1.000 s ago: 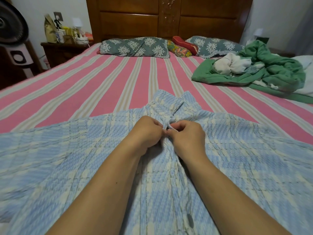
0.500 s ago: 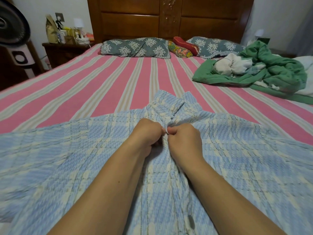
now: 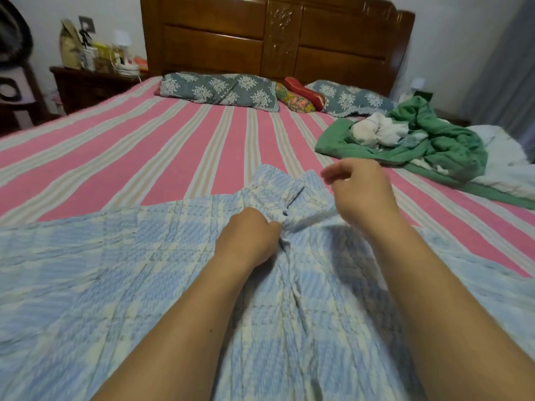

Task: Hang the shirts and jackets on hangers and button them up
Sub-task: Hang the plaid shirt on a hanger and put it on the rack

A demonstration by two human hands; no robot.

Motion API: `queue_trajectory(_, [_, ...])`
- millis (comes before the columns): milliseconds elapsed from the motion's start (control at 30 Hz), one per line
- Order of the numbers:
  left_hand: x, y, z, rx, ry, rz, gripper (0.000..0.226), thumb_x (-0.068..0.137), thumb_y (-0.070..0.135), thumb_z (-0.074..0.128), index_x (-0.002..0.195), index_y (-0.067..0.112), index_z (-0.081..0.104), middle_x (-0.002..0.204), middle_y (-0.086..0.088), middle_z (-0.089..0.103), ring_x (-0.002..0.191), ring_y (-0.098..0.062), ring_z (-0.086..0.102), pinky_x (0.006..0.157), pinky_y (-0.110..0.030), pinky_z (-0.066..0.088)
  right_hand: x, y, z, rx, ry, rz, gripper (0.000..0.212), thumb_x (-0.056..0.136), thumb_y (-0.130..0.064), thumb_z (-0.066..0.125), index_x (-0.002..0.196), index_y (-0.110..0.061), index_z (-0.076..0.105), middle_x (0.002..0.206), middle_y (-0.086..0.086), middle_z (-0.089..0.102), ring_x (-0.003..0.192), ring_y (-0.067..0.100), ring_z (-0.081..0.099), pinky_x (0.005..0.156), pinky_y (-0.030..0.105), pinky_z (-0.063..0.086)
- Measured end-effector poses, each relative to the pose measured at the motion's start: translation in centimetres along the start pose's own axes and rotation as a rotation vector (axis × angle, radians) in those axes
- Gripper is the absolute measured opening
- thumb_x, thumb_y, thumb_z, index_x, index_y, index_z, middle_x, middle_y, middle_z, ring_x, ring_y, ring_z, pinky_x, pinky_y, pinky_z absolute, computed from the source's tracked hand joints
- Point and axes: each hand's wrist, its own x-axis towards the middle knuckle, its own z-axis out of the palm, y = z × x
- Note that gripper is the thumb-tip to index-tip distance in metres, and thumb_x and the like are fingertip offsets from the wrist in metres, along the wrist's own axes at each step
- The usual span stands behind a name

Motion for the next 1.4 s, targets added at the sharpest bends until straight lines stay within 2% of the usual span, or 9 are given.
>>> queue_trajectory(100, [-0.3,-0.1,0.3,0.057,0.020,0.045,0.043,0.098,0.028,0.056,0.061,0.013,0.040,0.053,-0.003,0.036,0.050,-0.025,0.034,0.054,-0.030,0.030,3.7,-1.7,1.8,-0.119,-0.375,-0.101,0.066,0.093,0.010,0.040,0.150,-0.023,0.043,0.151,0.003,0.048,0.122,0.027,0.058,0.082,0.040,0.057])
queue_trajectory(233, [0.0,-0.7,0.2,0.079,-0.005,0.068,0.049,0.099,0.032,0.058,0.059,0.015,0.038,0.051,-0.003,0.034,0.050,-0.026,0.034,0.055,-0.030,0.030,6.5,-0.1,5.2,-0.359,-0.728,-0.140,0.089,0.092,0.005,0.044,0.161,-0.032,0.001,0.160,0.010,0.032,0.086,0.021,0.063,0.054,0.032,0.052])
queue_trajectory(400, [0.5,-0.9,0.7,0.095,0.021,0.073,0.045,0.098,0.032,0.059,0.061,0.015,0.039,0.051,-0.002,0.031,0.049,-0.024,0.030,0.056,-0.030,0.030,7.3,2.6,4.5,-0.599,-0.487,-0.205,0.076,0.091,-0.007,0.058,0.157,-0.017,0.021,0.153,0.021,0.034,0.130,0.039,0.047,0.087,0.036,0.045])
queue_trajectory(533, [0.0,-0.8,1.2,0.111,0.071,0.083,0.044,0.098,0.034,0.058,0.062,0.016,0.040,0.053,-0.002,0.033,0.050,-0.023,0.032,0.055,-0.030,0.031,3.2,7.1,3.9,-0.327,-0.298,-0.147,0.031,0.088,-0.010,0.068,0.117,-0.020,0.068,0.113,0.007,0.048,0.105,0.034,0.056,0.079,0.032,0.042])
queue_trajectory(767, [-0.8,0.5,1.0,0.158,0.162,0.081,0.012,0.098,0.034,0.054,0.098,0.022,0.056,0.084,-0.002,0.064,0.071,-0.027,0.061,0.062,-0.041,0.050,1.1,8.9,5.0,-0.122,-0.174,-0.368,0.027,0.085,-0.029,0.077,0.092,-0.028,0.051,0.123,-0.004,0.056,0.103,0.023,0.058,0.076,0.038,0.051])
queue_trajectory(867, [1.3,3.7,-0.2,0.343,0.277,0.341,0.039,0.094,0.017,0.057,0.131,0.023,0.050,0.126,-0.001,0.052,0.096,-0.027,0.060,0.075,-0.047,0.054,1.1,8.8,4.5,-0.095,-0.221,-0.375,0.027,0.085,-0.022,0.074,0.096,-0.036,0.053,0.106,-0.007,0.061,0.099,0.025,0.062,0.077,0.040,0.052])
queue_trajectory(1033, [8.3,10.2,-2.3,1.261,-0.303,0.887,0.073,0.087,0.029,0.067,0.151,0.035,0.033,0.151,-0.001,0.040,0.137,-0.029,0.036,0.108,-0.045,0.037,1.5,9.0,3.1,-0.059,-0.371,-0.376,0.038,0.093,-0.030,0.072,0.130,-0.027,0.066,0.136,-0.004,0.049,0.120,0.020,0.052,0.100,0.033,0.045])
queue_trajectory(1267, [9.7,11.5,-3.0,1.695,-0.433,0.928,0.040,0.087,0.060,0.066,0.118,0.036,0.068,0.122,0.003,0.052,0.121,-0.023,0.041,0.105,-0.037,0.036,1.4,8.8,2.7,-0.016,-0.418,-0.384,0.018,0.085,-0.030,0.080,0.097,-0.031,0.067,0.107,-0.010,0.040,0.100,0.018,0.047,0.087,0.029,0.039])
queue_trajectory(1400, [7.9,9.7,-4.0,1.035,-0.365,0.734,0.024,0.093,0.036,0.066,0.077,0.023,0.057,0.085,0.000,0.059,0.091,-0.027,0.055,0.075,-0.035,0.045,1.5,8.1,1.9,-0.152,-0.211,-0.425,0.016,0.088,-0.022,0.074,0.102,-0.028,0.073,0.113,-0.009,0.058,0.099,0.022,0.057,0.079,0.033,0.045])
